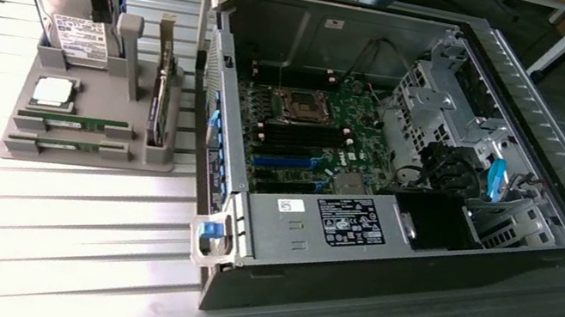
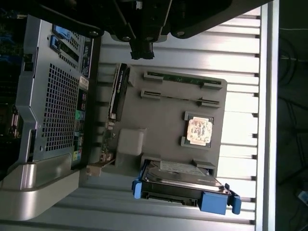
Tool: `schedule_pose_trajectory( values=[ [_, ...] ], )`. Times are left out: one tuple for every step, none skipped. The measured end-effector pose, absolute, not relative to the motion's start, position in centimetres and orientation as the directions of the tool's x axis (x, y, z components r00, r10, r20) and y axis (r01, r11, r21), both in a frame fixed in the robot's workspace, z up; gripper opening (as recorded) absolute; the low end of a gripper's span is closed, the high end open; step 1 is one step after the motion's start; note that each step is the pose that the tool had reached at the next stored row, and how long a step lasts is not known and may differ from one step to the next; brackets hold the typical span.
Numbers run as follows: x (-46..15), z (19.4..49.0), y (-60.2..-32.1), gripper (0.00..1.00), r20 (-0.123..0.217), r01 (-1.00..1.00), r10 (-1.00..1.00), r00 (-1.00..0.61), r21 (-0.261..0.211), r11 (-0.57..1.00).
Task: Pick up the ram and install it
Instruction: 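Pick up the ram and move it above insertion slot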
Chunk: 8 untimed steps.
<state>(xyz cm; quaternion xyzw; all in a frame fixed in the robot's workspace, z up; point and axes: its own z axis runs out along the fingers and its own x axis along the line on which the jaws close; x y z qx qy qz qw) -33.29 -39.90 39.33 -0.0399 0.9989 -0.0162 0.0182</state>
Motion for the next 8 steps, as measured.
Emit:
schedule_pose_trajectory(
  values=[
    [-33.29, 39.33, -39.9, 0.09, -0.035, -0.091, -0.092, -0.995, -0.036, 0.995],
    [-33.3, 39.33, -39.9, 0.09, -0.035, -0.1, -0.101, -0.994, -0.037, 0.994],
    [-33.29, 39.33, -39.9, 0.09, -0.035, -0.109, -0.111, -0.993, -0.039, 0.993],
    [-33.29, 39.33, -39.9, 0.09, -0.034, -0.117, -0.118, -0.992, -0.04, 0.992],
    [-33.29, 39.33, -39.89, 0.09, -0.034, -0.124, -0.125, -0.992, -0.041, 0.991],
    [-33.3, 39.33, -39.9, 0.09, -0.034, -0.133, -0.134, -0.99, -0.044, 0.99],
    [-33.29, 39.33, -39.9, 0.09, -0.034, -0.138, -0.14, -0.99, -0.045, 0.989],
    [-33.29, 39.33, -39.9, 0.09, -0.034, -0.143, -0.145, -0.989, -0.046, 0.989]
  ],
)
